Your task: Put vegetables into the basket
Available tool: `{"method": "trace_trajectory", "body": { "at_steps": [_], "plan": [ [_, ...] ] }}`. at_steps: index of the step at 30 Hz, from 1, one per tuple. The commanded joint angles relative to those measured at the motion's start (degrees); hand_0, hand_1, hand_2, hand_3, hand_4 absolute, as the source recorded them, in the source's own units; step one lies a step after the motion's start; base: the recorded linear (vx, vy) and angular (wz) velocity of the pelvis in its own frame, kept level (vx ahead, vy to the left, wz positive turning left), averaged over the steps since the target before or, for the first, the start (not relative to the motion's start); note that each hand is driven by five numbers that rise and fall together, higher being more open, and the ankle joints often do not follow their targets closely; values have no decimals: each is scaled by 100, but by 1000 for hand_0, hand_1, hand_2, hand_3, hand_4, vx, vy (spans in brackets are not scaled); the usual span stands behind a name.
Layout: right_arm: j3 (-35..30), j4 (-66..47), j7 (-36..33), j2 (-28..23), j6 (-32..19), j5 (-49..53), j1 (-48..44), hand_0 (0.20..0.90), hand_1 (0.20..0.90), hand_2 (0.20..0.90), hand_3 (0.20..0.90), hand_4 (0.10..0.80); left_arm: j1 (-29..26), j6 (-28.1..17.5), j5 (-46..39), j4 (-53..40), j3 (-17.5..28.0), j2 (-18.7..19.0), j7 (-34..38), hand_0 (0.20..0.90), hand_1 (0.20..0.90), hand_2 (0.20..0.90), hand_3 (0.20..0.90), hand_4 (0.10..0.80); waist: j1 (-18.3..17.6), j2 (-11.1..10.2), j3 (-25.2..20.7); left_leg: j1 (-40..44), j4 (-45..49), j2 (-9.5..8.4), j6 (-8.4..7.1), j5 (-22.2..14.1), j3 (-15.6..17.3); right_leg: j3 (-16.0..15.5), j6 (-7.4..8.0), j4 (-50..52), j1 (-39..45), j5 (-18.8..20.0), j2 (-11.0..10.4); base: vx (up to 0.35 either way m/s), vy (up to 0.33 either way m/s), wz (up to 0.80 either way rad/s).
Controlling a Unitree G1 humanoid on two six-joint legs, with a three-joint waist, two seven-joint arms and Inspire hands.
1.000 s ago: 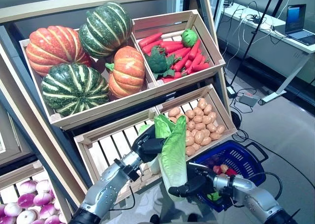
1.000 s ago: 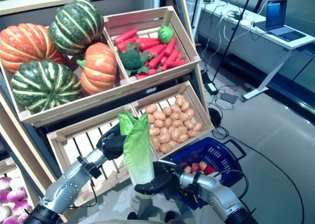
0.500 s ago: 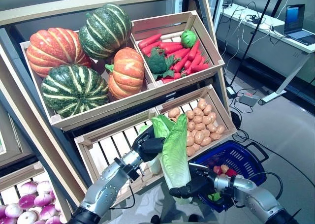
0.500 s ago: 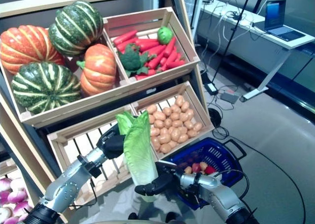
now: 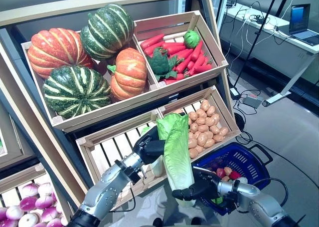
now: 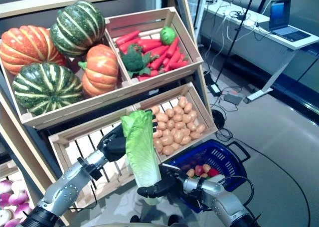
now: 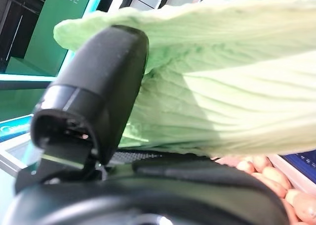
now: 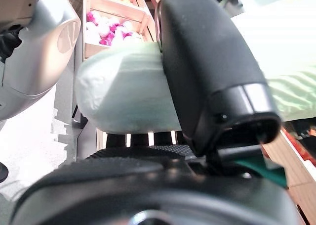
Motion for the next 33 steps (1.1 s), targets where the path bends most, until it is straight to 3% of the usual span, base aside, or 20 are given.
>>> {"method": "trace_trajectory", "body": {
  "at_steps": [1, 9, 14, 20, 25, 26, 27, 33],
  "plan": [
    [-507, -547, -249, 117, -612, 824, -182, 300, 300, 300, 300, 400, -304, -328, -475, -649, 375, -205, -199, 900, 900, 900, 900, 800, 83, -163, -285, -1, 11, 168, -309, -354, -48, 56, 437, 9, 167, 19, -441, 0, 0, 0],
    [-1190, -703, -529, 145, -1043, 1233, 161, 300, 300, 300, 300, 400, 64, -279, -522, -565, 799, -344, 5, 900, 900, 900, 900, 800, 44, -195, -231, -48, 11, 185, -315, -347, -51, 32, 420, 9, 122, 9, -389, 0, 0, 0],
    [-1582, -816, -742, 384, -1336, 1614, 397, 300, 300, 300, 300, 400, 298, -201, -204, -552, 1061, -348, 96, 900, 900, 900, 900, 800, 16, -192, -146, -144, 11, 196, -315, -321, -89, -10, 390, 9, 91, -16, -348, -21, -11, 0],
    [-1918, -559, -1017, 856, -2071, 2467, 379, 300, 300, 300, 300, 400, 366, -278, -190, -470, 1200, -387, 148, 900, 900, 900, 900, 800, 11, -167, 99, -328, 11, 220, -301, -300, -47, -54, 336, 65, -96, -65, -299, -115, -36, 1],
    [-2095, -384, -1320, 1160, -2688, 2966, 160, 300, 300, 300, 300, 400, 199, -725, -147, -419, 1296, -373, 298, 900, 900, 900, 900, 800, 19, -86, 484, -669, 65, 215, -283, -186, -45, -40, 249, 367, -517, -155, -264, -203, -30, 0],
    [-2131, -305, -1345, 1215, -2854, 3050, 57, 300, 300, 300, 300, 400, 113, -899, -141, -413, 1337, -369, 375, 900, 900, 900, 900, 800, 11, -66, 638, -810, 178, 195, -278, -178, -45, -23, 211, 489, -657, -191, -251, -306, -35, 1],
    [-2207, -143, -1331, 1263, -3062, 3138, -57, 300, 300, 300, 300, 400, -5, -1361, 160, -364, 1407, -322, 585, 900, 900, 900, 900, 800, -3, -47, 883, -1066, 459, 158, -273, -205, -70, -2, 145, 724, -872, -251, -224, -313, -54, 4],
    [-2590, 174, -1499, 1407, -3550, 3948, -382, 300, 300, 300, 300, 400, -172, -2052, 674, -472, 1485, -293, 830, 900, 900, 900, 900, 800, 20, -6, 1518, -1755, 1151, 10, -281, -221, -202, 43, -5, 1147, -1307, -325, -143, -158, -49, 6]
  ]
}}
